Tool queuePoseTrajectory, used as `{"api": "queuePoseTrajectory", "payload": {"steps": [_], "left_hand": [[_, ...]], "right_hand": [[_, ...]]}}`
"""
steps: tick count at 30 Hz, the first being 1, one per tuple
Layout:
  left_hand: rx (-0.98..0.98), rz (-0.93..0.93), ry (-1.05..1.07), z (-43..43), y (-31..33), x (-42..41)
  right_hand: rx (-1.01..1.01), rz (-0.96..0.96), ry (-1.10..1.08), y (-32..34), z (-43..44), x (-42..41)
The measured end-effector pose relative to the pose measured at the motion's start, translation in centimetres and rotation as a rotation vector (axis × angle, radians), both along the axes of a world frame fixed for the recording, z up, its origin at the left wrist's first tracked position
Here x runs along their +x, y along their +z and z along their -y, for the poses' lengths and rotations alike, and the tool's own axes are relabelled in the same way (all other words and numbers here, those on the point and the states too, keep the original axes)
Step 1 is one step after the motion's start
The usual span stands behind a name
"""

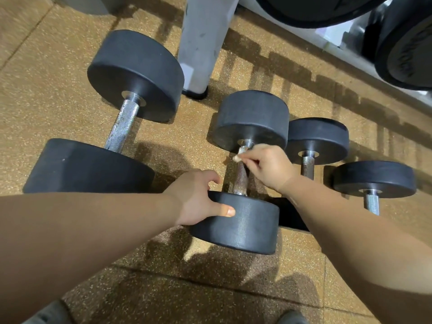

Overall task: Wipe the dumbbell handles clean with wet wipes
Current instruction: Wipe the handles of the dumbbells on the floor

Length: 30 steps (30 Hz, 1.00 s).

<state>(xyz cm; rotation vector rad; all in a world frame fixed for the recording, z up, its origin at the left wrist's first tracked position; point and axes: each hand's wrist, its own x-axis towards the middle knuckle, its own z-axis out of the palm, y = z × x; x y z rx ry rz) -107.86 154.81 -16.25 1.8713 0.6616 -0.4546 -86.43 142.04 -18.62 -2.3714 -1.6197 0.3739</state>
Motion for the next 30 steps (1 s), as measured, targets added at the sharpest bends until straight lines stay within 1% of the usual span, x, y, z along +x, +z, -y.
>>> {"api": "queuePoseTrajectory", "payload": {"steps": [2,4,5,7,10,12,13,15,16,17,18,19,20,21,22,23,25,28,30], "left_hand": [[0.009,0.004,-0.007,0.0,0.0,0.0],[0.015,0.002,-0.016,0.0,0.1,-0.1],[0.016,-0.001,-0.023,0.0,0.1,-0.1],[0.024,-0.005,-0.036,0.0,0.2,-0.2],[0.051,0.005,-0.042,0.0,0.2,-0.1],[0.057,0.004,-0.061,0.0,0.3,0.0],[0.053,0.002,-0.076,0.0,0.3,0.1],[0.029,-0.024,-0.091,-0.3,0.5,0.3],[0.039,-0.042,-0.106,-0.3,0.7,0.4],[0.113,-0.04,-0.153,-0.3,0.9,0.3],[0.251,0.007,-0.224,0.0,1.3,0.3],[0.4,0.125,-0.29,0.6,1.7,0.4],[0.505,0.299,-0.353,1.5,2.1,0.4],[0.539,0.433,-0.422,2.7,2.5,0.5],[0.546,0.516,-0.51,4.1,2.6,0.6],[0.569,0.554,-0.618,5.5,2.4,0.8],[0.674,0.518,-0.77,7.0,1.6,1.1],[0.765,0.578,-0.773,6.5,1.5,1.2],[0.744,0.601,-0.751,6.1,1.5,1.1]], "right_hand": [[-0.059,-0.175,0.025,0.5,1.5,-0.9],[-0.1,-0.276,0.011,0.8,2.3,-1.4],[-0.099,-0.271,0.003,0.7,2.2,-1.4],[-0.037,-0.184,-0.025,0.0,1.2,-0.7],[0.024,-0.001,-0.226,-0.7,-0.8,0.4],[0.032,0.008,-0.324,-0.9,-0.9,0.1],[0.039,-0.03,-0.327,-0.7,-0.5,-0.5],[-0.007,-0.186,-0.238,0.0,1.0,-1.7],[-0.077,-0.305,-0.188,0.5,1.8,-2.2],[-0.168,-0.42,-0.159,1.0,2.4,-2.4],[-0.237,-0.503,-0.161,1.2,2.8,-2.4],[-0.245,-0.529,-0.193,1.2,2.9,-2.1],[-0.184,-0.5,-0.25,1.0,2.7,-1.5],[-0.097,-0.425,-0.322,0.6,2.4,-0.8],[-0.019,-0.337,-0.399,0.2,2.0,-0.1],[0.037,-0.278,-0.47,-0.1,1.7,0.4],[0.103,-0.293,-0.533,-0.8,1.1,0.5],[0.081,-0.364,-0.476,-1.3,1.2,-0.9],[0.043,-0.409,-0.424,-1.3,1.6,-1.4]]}}
